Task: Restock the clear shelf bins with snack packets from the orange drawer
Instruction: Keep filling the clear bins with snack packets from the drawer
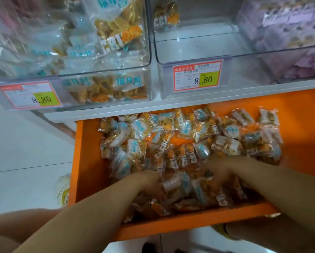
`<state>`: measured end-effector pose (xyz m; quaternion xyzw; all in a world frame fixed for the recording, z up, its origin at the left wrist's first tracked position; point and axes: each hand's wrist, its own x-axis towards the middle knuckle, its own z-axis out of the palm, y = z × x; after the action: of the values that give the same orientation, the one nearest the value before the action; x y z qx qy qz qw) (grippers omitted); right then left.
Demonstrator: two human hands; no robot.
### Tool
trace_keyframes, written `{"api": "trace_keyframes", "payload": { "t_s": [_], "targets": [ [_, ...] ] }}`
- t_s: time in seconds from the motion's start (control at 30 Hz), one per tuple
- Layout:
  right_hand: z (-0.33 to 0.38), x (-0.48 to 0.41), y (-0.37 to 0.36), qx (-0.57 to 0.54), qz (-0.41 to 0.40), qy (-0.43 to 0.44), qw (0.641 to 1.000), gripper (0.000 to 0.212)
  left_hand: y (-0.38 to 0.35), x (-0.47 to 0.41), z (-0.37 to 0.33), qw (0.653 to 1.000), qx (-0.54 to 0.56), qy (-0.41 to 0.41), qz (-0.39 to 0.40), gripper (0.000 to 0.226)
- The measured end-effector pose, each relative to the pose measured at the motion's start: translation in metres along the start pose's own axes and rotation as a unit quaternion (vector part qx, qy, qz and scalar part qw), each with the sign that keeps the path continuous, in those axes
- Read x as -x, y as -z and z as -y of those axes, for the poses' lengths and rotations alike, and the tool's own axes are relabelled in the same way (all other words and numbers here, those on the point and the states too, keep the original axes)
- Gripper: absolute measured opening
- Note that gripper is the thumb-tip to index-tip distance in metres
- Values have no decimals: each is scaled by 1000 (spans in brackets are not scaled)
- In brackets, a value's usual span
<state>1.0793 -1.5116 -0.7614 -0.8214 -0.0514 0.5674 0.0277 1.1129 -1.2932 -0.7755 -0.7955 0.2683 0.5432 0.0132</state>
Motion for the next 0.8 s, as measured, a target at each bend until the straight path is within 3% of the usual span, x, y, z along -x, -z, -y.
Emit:
{"api": "trace_keyframes", "payload": {
  "t_s": [0.13,0.27,0.33,0.43,0.53,0.67,0.8],
  "targets": [
    [4,1,-9,-37,-1,4,999,73,-1,7,0,999,39,-16,7,54],
    [2,5,-11,-87,27,-1,996,75,6,21,-1,990,101,-47,84,100],
    [5,9,-11,-78,32,-7,996,79,4,28,-8,992,57,-64,98,106],
    [4,10,-11,-110,26,5,994,78,-3,28,-13,994,-3,-83,65,98],
    [5,13,-10,-129,16,26,991,75,-8,21,-7,996,5,-92,12,80],
    [5,13,-10,-92,-48,60,993,64,-8,18,-2,993,-12,-108,-43,62],
    [4,24,-4,-132,-102,87,982,54,-2,25,6,989,-23,-122,-83,49]
  ]
}}
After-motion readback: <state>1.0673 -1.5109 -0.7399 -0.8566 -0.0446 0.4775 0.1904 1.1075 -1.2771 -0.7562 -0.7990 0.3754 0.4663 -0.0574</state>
